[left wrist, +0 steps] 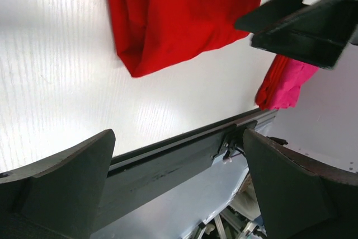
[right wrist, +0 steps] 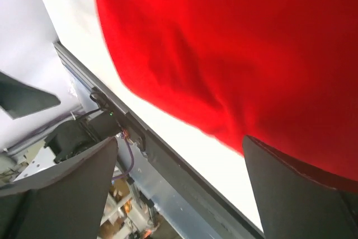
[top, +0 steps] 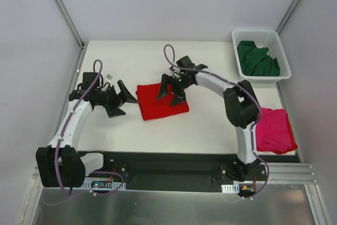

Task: Fold and stack the t-shirts

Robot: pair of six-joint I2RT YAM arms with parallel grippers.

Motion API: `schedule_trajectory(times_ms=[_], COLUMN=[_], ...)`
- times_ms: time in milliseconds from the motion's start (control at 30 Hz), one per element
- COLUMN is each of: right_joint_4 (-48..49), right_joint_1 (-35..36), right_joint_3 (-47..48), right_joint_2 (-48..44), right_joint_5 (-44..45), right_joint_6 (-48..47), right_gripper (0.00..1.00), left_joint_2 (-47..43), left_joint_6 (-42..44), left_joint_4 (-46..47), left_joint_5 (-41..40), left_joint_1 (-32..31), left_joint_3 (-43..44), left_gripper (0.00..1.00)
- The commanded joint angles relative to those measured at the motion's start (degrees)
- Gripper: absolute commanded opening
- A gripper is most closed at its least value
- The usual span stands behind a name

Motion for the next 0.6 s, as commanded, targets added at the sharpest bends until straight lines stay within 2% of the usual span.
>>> schedule_trajectory(times_ms=[0,233,400,567], right_joint_4=[-8.46,-17.60,-20.50,-27.17], right_joint_1=[-4.75,-11.44,-21.80,-32.25], right_joint_3=[2.41,-2.59,-16.36,-23.95], right_joint_2=[-11.31,-24.04,-34.60,-45.31], right_joint_5=[4.92,12.83,15.74,19.76], right_joint_6=[-4.78,-9.52,-10.05,-14.87], right_gripper=[0.96,0.96,0.96,0.96], left_joint_2=[3.43,18.08,29.52,40.78], left_joint_6=[1.42,1.42,0.54,-2.18], left_joint_4=[-1.96,-1.78,-0.38,2.08], left_joint_5=[1.12,2.71,4.20,7.28], left_joint_1=[-0.22,-6.89,-13.40,-18.94], left_joint_3=[6.55,21.39,32.10,39.25], left_gripper=[0.99,0.99,0.99,0.99])
